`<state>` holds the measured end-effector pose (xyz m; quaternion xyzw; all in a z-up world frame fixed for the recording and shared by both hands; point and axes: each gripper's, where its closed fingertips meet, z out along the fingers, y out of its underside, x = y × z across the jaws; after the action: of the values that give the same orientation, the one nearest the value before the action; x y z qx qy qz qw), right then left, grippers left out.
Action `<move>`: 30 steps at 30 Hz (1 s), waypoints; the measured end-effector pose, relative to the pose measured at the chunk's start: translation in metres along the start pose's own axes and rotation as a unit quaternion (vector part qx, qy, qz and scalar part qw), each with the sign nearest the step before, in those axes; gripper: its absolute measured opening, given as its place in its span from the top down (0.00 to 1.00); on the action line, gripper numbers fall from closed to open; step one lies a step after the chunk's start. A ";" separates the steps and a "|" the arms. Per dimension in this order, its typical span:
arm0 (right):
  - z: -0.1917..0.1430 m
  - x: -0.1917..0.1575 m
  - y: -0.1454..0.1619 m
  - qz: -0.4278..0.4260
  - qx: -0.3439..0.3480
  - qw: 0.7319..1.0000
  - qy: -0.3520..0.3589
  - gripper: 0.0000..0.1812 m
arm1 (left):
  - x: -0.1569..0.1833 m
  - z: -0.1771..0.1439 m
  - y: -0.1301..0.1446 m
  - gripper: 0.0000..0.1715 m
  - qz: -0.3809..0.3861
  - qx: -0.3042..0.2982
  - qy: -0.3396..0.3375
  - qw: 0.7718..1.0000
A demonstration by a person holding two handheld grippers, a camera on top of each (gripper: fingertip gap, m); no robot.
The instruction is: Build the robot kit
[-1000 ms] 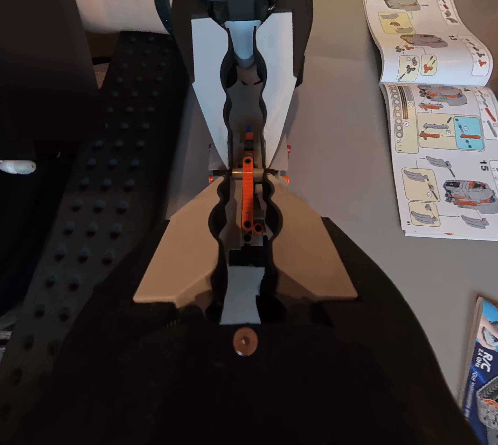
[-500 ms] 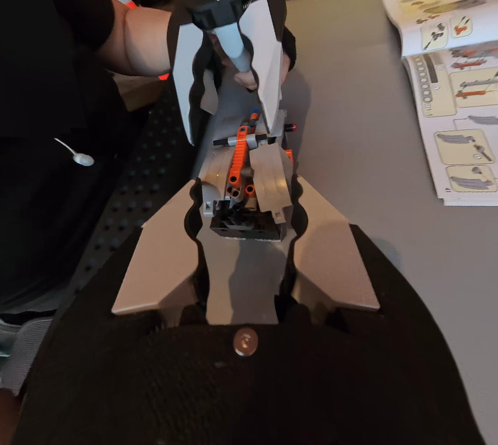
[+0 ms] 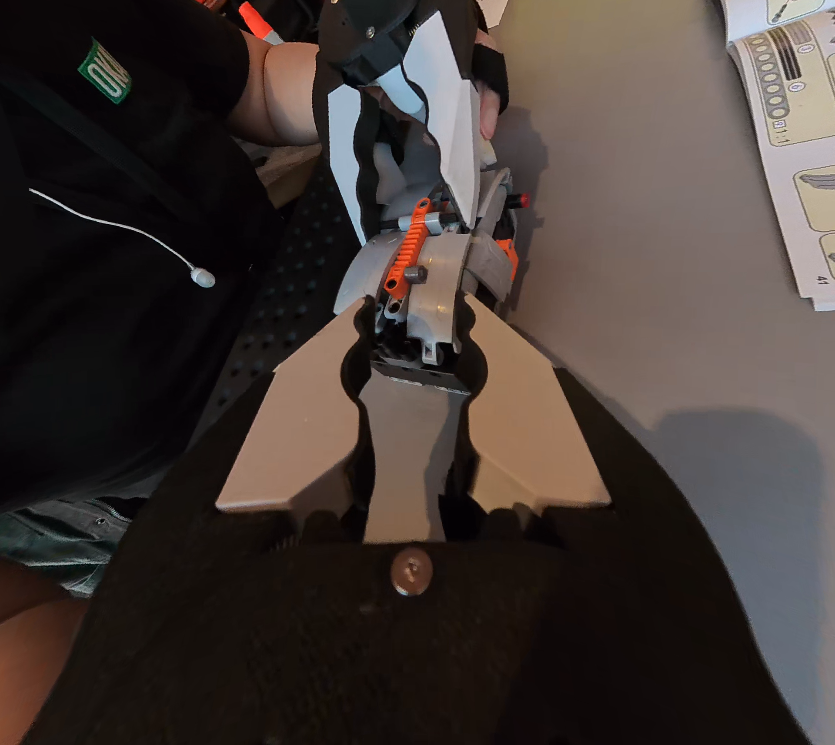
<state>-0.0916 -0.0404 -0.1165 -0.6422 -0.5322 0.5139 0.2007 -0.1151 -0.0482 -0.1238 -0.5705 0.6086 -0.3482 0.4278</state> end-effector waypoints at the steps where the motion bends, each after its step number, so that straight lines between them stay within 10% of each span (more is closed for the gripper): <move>1: 0.000 -0.001 0.000 0.001 0.000 1.000 0.000 0.81 | 0.000 0.000 0.000 0.71 0.002 0.000 0.000 1.000; 30: 0.010 0.003 -0.004 0.096 0.016 0.977 -0.192 0.95 | 0.003 -0.015 0.006 0.71 0.060 0.041 0.079 0.994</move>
<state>-0.1029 -0.0393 -0.1186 -0.5764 -0.4884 0.6528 0.0552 -0.1312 -0.0517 -0.1236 -0.4859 0.6587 -0.3906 0.4211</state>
